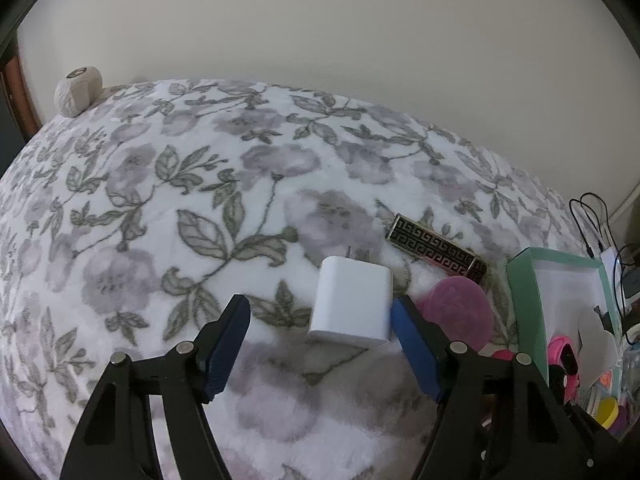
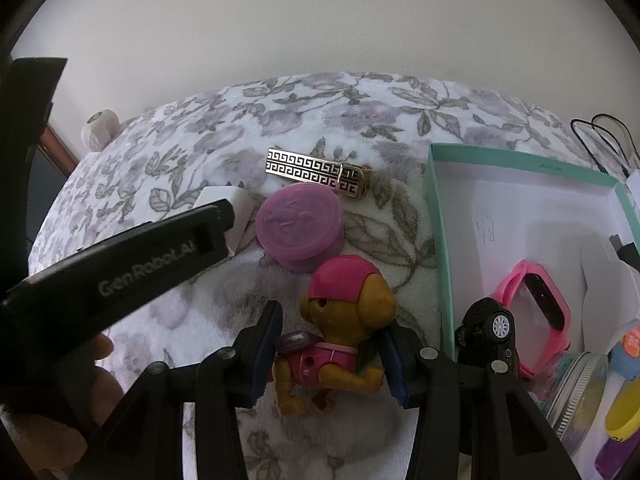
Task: Organize rigid objects
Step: 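Grasp the pink dog figure with the right tool while the left tool grasps the white cube, then lift and carry the dog figure and white cube over the lid with both tools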
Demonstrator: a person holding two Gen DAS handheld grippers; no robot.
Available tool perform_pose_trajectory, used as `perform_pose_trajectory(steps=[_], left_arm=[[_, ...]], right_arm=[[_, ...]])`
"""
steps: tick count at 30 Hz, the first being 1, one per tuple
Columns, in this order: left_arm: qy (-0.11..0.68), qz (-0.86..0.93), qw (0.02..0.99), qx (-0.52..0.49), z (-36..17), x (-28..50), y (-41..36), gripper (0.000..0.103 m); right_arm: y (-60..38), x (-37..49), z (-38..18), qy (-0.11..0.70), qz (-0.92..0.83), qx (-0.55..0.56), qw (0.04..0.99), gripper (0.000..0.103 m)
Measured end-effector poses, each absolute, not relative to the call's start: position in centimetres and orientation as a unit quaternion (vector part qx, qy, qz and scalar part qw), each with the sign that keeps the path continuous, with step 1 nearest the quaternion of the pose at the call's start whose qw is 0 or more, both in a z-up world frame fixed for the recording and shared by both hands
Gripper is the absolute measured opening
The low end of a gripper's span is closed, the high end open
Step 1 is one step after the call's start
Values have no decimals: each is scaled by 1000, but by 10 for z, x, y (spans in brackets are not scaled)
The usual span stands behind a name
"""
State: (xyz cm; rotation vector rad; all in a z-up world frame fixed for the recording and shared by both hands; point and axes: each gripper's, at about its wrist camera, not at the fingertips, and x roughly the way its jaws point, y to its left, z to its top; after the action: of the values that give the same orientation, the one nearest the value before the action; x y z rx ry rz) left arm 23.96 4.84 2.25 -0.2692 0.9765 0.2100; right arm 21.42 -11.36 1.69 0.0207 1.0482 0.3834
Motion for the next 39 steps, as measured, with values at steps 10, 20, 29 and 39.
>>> perform_pose_trajectory(steps=[10,20,29,39], left_arm=[[448,71,881,-136,20,236,45,46],[470,79,867,-146,28,233,51,45],[432,75,887,-147,68,223,51,45],[374,62,913,-151,116,209,48,45]], right_arm=[[-110,213,17,495,183,-6,849,49],[-115,214,18,501,197,14,843,49],[-126,211,46,477,208,35,853,49],[-158,209,95,426,201,68,880,49]])
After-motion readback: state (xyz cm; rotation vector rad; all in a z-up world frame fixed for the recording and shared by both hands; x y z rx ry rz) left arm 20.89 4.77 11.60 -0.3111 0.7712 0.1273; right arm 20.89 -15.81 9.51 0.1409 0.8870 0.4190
